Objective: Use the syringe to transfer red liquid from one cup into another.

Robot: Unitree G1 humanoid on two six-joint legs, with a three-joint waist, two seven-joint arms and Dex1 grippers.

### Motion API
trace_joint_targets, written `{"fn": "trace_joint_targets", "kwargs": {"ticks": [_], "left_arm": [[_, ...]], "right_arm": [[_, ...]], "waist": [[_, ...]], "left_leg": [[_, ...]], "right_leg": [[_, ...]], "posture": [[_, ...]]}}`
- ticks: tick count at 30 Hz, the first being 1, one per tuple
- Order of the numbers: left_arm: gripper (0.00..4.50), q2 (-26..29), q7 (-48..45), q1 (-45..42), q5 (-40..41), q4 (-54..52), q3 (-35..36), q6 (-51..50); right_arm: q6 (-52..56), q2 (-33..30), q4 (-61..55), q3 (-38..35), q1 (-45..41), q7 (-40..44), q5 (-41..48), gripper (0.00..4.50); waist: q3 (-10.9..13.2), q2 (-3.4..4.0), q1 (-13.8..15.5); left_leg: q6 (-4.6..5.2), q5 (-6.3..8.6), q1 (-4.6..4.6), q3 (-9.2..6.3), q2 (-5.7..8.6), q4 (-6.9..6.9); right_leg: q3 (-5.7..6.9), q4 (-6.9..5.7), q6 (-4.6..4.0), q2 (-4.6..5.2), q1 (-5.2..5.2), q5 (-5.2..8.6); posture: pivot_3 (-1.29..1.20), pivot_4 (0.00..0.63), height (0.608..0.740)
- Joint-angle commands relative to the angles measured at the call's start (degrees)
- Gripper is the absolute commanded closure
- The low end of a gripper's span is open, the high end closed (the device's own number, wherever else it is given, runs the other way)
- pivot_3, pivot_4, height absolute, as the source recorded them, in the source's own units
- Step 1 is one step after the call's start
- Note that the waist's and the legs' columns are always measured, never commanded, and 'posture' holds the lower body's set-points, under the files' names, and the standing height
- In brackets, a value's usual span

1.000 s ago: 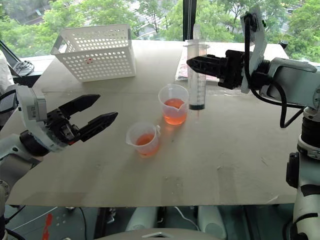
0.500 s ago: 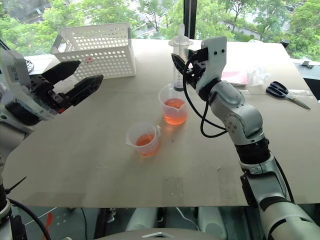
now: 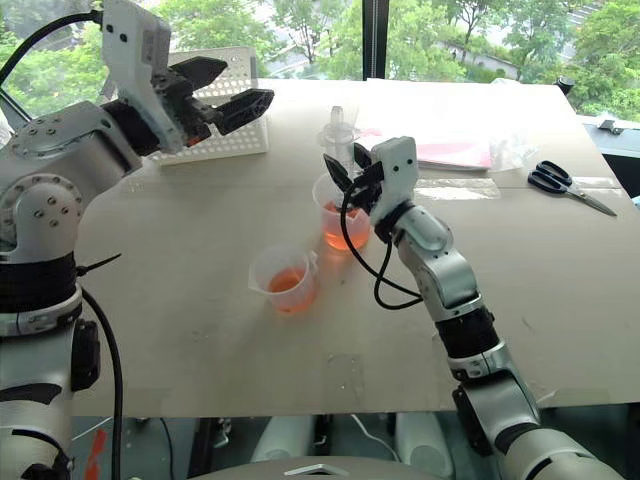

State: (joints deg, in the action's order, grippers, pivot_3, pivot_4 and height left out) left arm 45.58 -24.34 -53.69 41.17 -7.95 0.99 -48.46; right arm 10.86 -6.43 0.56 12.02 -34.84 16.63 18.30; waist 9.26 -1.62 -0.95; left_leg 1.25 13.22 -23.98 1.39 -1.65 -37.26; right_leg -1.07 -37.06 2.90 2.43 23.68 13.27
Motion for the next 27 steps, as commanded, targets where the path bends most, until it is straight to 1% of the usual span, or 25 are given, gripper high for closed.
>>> {"fn": "trace_joint_targets", "kwargs": {"ticks": [1,5,10,17,21,23,25,27], "left_arm": [[0.0,-0.4,-4.8,-3.0,-3.0,1.8,-1.7,1.0],[0.0,-1.9,-10.7,-3.2,-6.8,4.0,-4.9,3.8],[0.0,-4.0,-16.2,-3.2,-11.3,7.0,-6.8,7.7],[0.0,-9.0,-21.5,-6.9,-17.9,16.3,-9.1,15.0],[0.0,-12.1,-24.1,-9.1,-20.2,21.1,-8.9,18.6],[0.52,-13.1,-25.7,-9.9,-20.9,22.6,-8.7,19.8],[1.2,-13.6,-27.6,-10.1,-21.7,23.6,-8.8,20.8],[2.21,-14.2,-29.4,-10.0,-22.1,24.3,-8.6,21.6]], "right_arm": [[-1.9,1.0,-1.5,-1.0,0.1,1.5,-0.9,3.04],[-1.6,1.4,-1.8,-1.4,0.3,3.0,-1.3,3.04],[-1.2,1.8,-2.6,-2.1,-0.1,5.2,-0.9,3.04],[-1.5,1.8,-2.4,-2.2,-0.3,8.7,-1.1,3.04],[-1.5,1.3,-1.7,-2.1,-0.4,9.8,-2.0,3.04],[-1.4,1.3,-1.2,-2.3,-0.7,10.1,-2.2,3.04],[-1.5,1.3,-0.6,-2.6,-1.0,10.4,-2.5,3.04],[-1.7,1.3,-0.1,-2.8,-1.2,10.7,-2.8,3.04]], "waist": [[0.0,0.0,0.0],[0.0,0.01,0.0],[0.0,0.01,0.0],[0.0,0.0,0.1],[0.0,0.0,0.1],[0.0,0.0,0.1],[0.0,0.0,0.1],[0.0,0.0,0.0]], "left_leg": [[0.0,0.0,-0.02,0.0,0.0,0.01],[0.02,0.01,-0.01,-0.01,0.0,0.0],[0.07,0.04,-0.01,-0.01,0.0,-0.03],[0.09,0.05,-0.02,-0.01,0.02,-0.05],[0.09,0.05,-0.02,0.0,0.02,-0.05],[0.09,0.05,-0.02,-0.01,0.02,-0.05],[0.09,0.05,-0.02,-0.01,0.02,-0.05],[0.09,0.05,-0.02,0.0,0.02,-0.05]], "right_leg": [[0.01,0.02,0.0,0.0,0.0,0.0],[0.0,0.0,0.0,0.0,0.01,0.0],[0.01,-0.03,0.0,0.0,0.0,0.0],[0.02,-0.04,0.0,0.0,0.0,0.0],[0.02,-0.04,0.0,0.0,0.0,0.0],[0.01,-0.05,0.0,0.0,0.0,0.0],[0.02,-0.05,0.0,0.0,0.0,0.0],[0.01,-0.05,0.0,0.0,0.0,0.0]], "posture": [[0.0,0.15,0.74],[0.0,0.15,0.74],[0.0,0.15,0.74],[0.0,0.15,0.74],[0.0,0.15,0.74],[0.0,0.15,0.74],[0.0,0.15,0.74],[0.0,0.15,0.74]]}}
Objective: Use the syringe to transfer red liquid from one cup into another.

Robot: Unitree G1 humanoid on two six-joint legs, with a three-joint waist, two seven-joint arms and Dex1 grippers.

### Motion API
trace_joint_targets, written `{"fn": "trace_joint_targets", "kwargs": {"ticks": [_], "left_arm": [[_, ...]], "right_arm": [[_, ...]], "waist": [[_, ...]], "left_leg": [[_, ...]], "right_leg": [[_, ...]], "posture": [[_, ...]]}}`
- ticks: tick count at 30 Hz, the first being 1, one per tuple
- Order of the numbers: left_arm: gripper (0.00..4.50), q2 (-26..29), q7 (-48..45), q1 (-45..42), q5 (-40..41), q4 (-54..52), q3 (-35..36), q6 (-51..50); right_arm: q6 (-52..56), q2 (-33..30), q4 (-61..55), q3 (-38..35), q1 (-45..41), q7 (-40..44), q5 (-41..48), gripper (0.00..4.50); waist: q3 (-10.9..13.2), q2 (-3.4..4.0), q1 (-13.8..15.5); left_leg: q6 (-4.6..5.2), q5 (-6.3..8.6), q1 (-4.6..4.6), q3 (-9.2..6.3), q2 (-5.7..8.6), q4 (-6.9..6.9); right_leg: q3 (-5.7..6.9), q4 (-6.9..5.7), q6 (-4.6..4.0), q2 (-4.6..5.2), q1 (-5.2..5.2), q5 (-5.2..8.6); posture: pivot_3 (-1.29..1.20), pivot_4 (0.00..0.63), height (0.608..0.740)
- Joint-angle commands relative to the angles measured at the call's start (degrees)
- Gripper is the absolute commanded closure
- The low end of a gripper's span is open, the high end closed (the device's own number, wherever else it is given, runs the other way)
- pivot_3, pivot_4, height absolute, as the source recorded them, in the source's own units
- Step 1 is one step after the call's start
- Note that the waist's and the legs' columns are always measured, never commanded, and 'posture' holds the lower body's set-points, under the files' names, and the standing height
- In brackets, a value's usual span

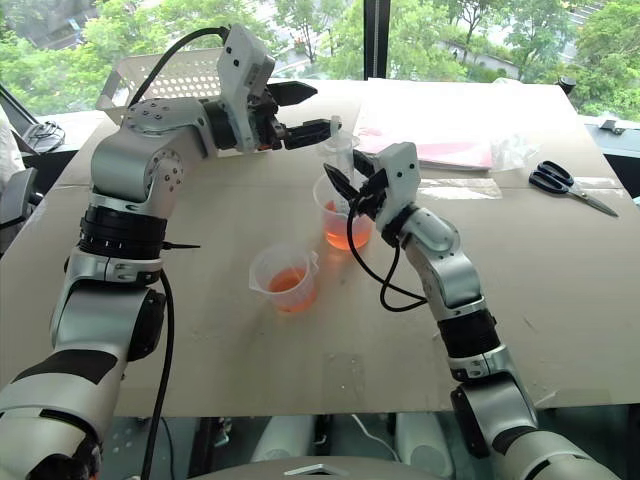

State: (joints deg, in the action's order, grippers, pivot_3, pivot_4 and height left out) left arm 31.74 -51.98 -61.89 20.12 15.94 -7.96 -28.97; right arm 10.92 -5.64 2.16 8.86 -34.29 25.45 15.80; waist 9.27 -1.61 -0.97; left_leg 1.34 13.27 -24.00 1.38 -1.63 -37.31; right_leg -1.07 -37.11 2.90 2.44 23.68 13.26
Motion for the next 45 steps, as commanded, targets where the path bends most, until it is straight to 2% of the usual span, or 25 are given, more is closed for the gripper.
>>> {"fn": "trace_joint_targets", "kwargs": {"ticks": [1,5,27,45], "left_arm": [[2.79,-0.7,-2.3,-1.8,-1.2,0.6,0.5,2.5],[4.47,-1.5,-3.1,-2.2,-1.8,1.2,1.3,3.0],[4.5,-2.5,-1.7,-8.1,-0.6,4.3,6.0,3.1],[4.5,-3.1,-0.9,-9.1,-0.6,3.8,7.4,2.7]], "right_arm": [[-1.8,0.5,-1.6,0.3,-1.9,2.0,-0.4,3.04],[-1.6,0.7,-1.4,0.3,-1.9,2.4,-0.8,3.04],[0.2,1.3,-1.3,0.9,-0.9,4.2,-0.7,3.04],[1.4,0.8,-1.2,2.0,-0.5,5.8,-1.1,3.04]], "waist": [[0.0,0.0,0.0],[0.0,0.0,0.0],[0.0,0.02,0.0],[0.0,0.02,0.0]], "left_leg": [[0.0,0.0,0.0,0.0,0.0,0.0],[0.0,0.0,0.0,-0.01,0.0,0.0],[0.01,0.0,0.0,-0.04,0.0,-0.02],[0.01,0.0,0.0,-0.04,0.0,-0.02]], "right_leg": [[0.0,0.0,0.0,0.0,0.0,0.0],[0.0,-0.01,0.0,0.0,0.0,0.0],[0.02,-0.05,0.0,0.0,0.0,0.0],[0.01,-0.06,0.0,0.0,0.0,0.0]], "posture": [[0.0,0.15,0.74],[0.0,0.15,0.74],[0.0,0.15,0.74],[0.0,0.15,0.74]]}}
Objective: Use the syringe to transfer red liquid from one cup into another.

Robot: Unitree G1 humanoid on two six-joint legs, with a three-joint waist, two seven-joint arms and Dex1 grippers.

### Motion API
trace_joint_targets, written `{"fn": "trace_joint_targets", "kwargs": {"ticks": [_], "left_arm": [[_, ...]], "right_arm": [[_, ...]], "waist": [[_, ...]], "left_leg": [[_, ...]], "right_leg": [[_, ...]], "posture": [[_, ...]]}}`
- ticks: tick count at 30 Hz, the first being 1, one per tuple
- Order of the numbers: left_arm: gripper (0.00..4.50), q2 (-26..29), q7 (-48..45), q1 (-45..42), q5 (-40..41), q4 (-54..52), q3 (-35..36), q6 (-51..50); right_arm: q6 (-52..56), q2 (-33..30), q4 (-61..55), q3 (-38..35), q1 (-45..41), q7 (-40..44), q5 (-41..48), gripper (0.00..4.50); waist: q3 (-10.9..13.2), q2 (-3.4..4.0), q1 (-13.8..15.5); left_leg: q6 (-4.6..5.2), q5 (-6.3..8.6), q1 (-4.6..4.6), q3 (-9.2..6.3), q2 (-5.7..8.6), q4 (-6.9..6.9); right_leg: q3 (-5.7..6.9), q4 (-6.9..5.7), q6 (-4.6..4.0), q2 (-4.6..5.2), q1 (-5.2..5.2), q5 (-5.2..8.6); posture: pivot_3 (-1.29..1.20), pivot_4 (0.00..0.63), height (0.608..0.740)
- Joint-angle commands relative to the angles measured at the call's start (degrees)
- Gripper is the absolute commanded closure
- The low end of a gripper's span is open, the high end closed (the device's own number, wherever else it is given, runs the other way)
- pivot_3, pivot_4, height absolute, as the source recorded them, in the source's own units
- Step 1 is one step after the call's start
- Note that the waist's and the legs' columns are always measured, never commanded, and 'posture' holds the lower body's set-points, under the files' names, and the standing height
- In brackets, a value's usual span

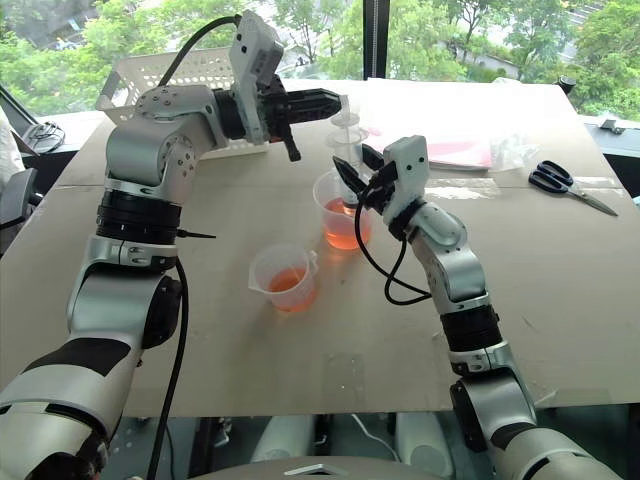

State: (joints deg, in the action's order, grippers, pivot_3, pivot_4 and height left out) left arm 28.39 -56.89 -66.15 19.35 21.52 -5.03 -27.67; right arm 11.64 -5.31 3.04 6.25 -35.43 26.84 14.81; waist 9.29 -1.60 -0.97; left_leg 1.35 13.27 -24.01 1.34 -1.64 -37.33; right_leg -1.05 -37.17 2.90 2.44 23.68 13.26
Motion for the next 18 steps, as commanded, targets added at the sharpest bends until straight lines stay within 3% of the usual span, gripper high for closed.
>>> {"fn": "trace_joint_targets", "kwargs": {"ticks": [1,9,12,17,18], "left_arm": [[4.5,0.2,4.0,-4.7,0.1,-1.9,4.5,1.5],[4.5,1.2,1.3,-2.0,1.6,-4.4,4.4,-0.1],[3.59,2.6,-0.1,1.2,3.5,-7.9,5.0,-2.9],[1.38,5.1,2.1,7.9,7.2,-16.4,9.3,-9.9],[1.37,6.0,2.5,9.8,8.5,-18.6,10.5,-12.1]], "right_arm": [[0.7,0.5,-2.0,4.5,0.6,4.5,-0.1,3.04],[2.2,1.5,-2.7,2.0,-1.6,3.4,2.2,3.04],[4.2,2.3,-4.2,-0.9,-4.5,2.6,5.7,3.04],[10.0,1.8,-8.0,-4.7,-8.0,1.8,11.2,3.04],[11.6,1.5,-9.0,-5.3,-8.5,1.7,12.4,3.04]], "waist": [[0.0,0.0,0.0],[0.0,0.0,-0.1],[0.0,0.01,-0.6],[0.0,0.02,-0.9],[0.0,0.03,-1.0]], "left_leg": [[0.0,0.0,0.0,0.0,0.0,0.0],[0.0,0.0,0.0,0.0,0.0,0.0],[0.0,0.0,0.0,0.0,0.0,0.0],[0.0,0.0,0.01,-0.05,-0.02,-0.02],[0.0,0.0,0.01,-0.06,-0.02,-0.03]], "right_leg": [[0.0,0.0,0.0,0.0,0.0,0.0],[0.0,-0.01,0.0,0.0,0.0,0.0],[-0.02,-0.04,0.0,0.0,0.02,0.0],[0.02,-0.15,0.0,0.02,0.01,0.0],[0.03,-0.17,0.0,0.02,0.01,0.0]], "posture": [[0.0,0.15,0.74],[0.0,0.15,0.74],[0.0,0.15,0.74],[0.0,0.15,0.74],[0.0,0.15,0.74]]}}
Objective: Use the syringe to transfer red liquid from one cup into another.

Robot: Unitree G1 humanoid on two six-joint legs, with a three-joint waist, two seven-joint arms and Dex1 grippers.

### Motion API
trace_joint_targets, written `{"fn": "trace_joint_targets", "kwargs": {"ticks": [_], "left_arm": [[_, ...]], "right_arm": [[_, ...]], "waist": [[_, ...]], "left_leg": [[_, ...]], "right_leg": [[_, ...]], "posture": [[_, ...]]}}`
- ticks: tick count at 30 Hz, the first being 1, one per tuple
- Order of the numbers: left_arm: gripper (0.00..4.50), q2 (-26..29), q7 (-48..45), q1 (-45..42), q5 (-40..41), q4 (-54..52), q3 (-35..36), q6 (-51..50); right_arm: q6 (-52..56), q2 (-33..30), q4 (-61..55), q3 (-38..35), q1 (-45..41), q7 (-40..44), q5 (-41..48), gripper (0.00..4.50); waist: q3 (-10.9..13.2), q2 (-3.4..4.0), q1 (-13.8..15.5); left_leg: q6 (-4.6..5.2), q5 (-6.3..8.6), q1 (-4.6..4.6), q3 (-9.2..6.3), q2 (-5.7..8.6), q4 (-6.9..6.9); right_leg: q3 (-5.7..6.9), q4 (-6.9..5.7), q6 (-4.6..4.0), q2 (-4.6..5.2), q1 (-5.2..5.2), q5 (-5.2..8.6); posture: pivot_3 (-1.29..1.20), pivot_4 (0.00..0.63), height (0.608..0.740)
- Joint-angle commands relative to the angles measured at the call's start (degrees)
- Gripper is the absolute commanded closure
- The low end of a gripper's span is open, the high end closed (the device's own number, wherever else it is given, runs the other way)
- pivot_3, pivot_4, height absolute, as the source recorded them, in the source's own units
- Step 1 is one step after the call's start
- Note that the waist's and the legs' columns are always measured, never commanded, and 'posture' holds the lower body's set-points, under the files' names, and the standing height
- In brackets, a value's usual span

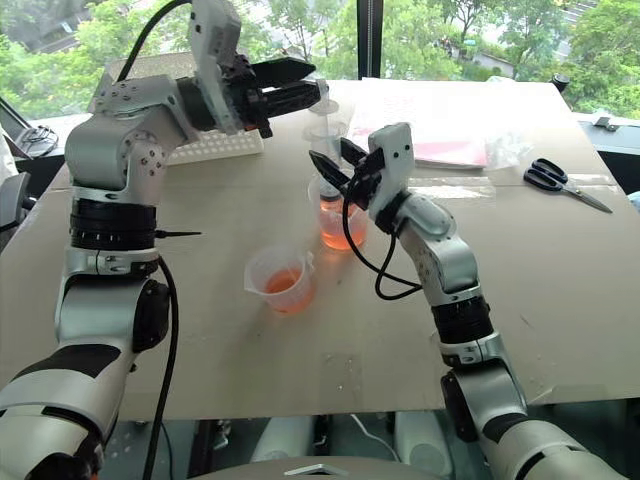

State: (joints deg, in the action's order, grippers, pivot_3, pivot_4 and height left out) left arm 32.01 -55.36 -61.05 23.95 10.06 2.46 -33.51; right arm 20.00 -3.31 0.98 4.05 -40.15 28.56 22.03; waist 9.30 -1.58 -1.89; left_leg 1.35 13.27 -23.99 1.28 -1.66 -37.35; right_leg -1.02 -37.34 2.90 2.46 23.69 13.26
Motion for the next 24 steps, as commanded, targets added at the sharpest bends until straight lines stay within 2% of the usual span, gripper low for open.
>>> {"fn": "trace_joint_targets", "kwargs": {"ticks": [1,6,13,18,24], "left_arm": [[1.37,3.2,1.3,6.3,5.2,-9.3,4.2,-8.0],[1.37,3.4,7.1,11.0,11.0,-15.9,9.8,-14.8],[1.37,4.3,13.3,15.7,13.9,-19.3,14.5,-18.2],[1.37,4.1,17.2,16.5,15.9,-18.8,18.2,-18.9],[1.37,5.3,18.1,16.1,16.2,-18.8,18.0,-17.9]], "right_arm": [[4.7,-0.8,-7.7,-3.4,-4.1,-0.1,6.0,3.04],[8.6,-1.3,-9.9,-5.1,-5.4,-0.7,9.4,3.05],[14.9,0.5,-13.3,-8.9,-9.0,0.3,22.0,3.05],[17.2,0.8,-17.1,-3.8,-3.8,6.3,26.1,3.05],[11.9,1.9,-15.4,4.8,2.7,14.0,21.3,3.05]], "waist": [[0.0,0.03,-0.2],[0.0,-0.03,-0.2],[0.0,-0.03,-0.2],[0.0,-0.04,-0.1],[0.0,-0.05,-0.2]], "left_leg": [[0.0,0.0,0.01,0.03,-0.02,-0.01],[0.0,0.0,0.03,-0.02,-0.13,-0.03],[0.0,0.0,0.08,0.0,-0.15,-0.03],[0.0,0.0,0.08,0.0,-0.14,-0.03],[0.0,0.0,0.08,0.01,0.03,-0.03]], "right_leg": [[-0.03,-0.01,0.0,0.01,0.0,0.0],[0.05,-0.11,0.0,0.05,0.0,0.0],[0.02,-0.19,0.0,0.05,0.0,0.0],[0.03,-0.16,0.0,0.06,-0.01,0.0],[0.02,-0.16,0.0,0.06,0.0,0.0]], "posture": [[0.0,0.15,0.74],[0.0,0.15,0.74],[0.0,0.15,0.74],[0.0,0.15,0.74],[0.0,0.15,0.74]]}}
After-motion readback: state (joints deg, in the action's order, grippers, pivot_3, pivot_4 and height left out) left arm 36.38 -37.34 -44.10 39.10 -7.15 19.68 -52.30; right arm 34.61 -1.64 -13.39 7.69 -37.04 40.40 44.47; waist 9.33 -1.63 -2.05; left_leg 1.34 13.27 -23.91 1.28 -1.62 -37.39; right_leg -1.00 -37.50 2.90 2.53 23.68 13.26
